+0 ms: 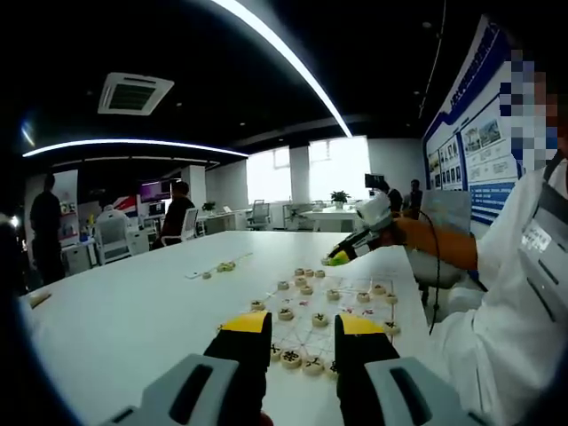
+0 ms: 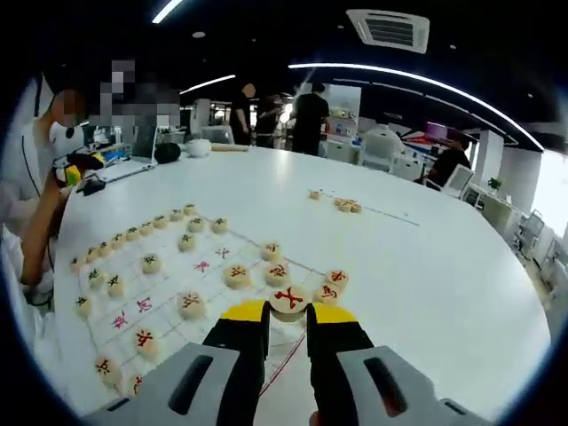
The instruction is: Pick up the chess pieces one by one and place each piece onto its starting position on the chessboard, setting the pieces on their correct points until all the chess pieces are arranged in the starting layout
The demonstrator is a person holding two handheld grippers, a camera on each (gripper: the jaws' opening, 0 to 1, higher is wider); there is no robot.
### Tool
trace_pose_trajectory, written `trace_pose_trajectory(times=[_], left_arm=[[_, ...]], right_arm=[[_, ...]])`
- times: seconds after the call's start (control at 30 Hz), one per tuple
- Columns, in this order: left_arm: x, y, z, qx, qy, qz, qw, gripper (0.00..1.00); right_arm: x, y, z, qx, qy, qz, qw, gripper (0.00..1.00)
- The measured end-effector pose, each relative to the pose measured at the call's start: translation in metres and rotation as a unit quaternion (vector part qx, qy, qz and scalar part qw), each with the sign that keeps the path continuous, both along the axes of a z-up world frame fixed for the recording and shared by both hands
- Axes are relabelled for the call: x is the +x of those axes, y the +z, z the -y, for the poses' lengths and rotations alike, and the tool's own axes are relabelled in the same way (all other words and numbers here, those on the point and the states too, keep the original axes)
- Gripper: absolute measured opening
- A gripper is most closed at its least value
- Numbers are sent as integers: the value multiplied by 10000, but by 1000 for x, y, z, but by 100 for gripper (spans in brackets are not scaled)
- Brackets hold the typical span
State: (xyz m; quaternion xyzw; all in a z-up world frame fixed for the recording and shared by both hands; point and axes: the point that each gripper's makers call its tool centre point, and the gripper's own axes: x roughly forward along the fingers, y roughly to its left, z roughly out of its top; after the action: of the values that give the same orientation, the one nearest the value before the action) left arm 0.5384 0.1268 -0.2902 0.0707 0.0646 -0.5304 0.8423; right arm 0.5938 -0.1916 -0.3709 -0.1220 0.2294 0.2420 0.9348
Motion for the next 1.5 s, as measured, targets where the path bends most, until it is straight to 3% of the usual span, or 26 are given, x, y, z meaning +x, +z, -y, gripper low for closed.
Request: trace_pose_trajectory(times=[0.17,0.4,0.6,1.07,1.13,1.27,1.4,1.5], left_arm=[[-1,0,0,7,-12,8,10000,30],[-1,0,-1,-3,0,14,10000,30],[0,-1,-1,11,-4,7,10000,30],[0,0,-1,8,-10,26,10000,30],[0,1,-1,7,-7,28,10000,30],[-1,2,-1,3,-17,39,10000,30],[-1,1,0,7,-16,37,10000,30],[-1,1,0,7,-17,33,10000,30]], right_arm=[[-7,-18,5,33,-58,-256,9997,18],[-4,-28,18,138,-269,-390,9988,18],[-5,-30,14,344,-261,-440,9981,18],[-1,-32,11,381,-172,-402,9983,19],[-2,-31,13,396,-191,-404,9982,23],[-4,-27,13,510,-167,-365,9979,43],[-8,-21,14,620,-178,-379,9972,53],[-5,-10,17,757,-306,-245,9964,54]])
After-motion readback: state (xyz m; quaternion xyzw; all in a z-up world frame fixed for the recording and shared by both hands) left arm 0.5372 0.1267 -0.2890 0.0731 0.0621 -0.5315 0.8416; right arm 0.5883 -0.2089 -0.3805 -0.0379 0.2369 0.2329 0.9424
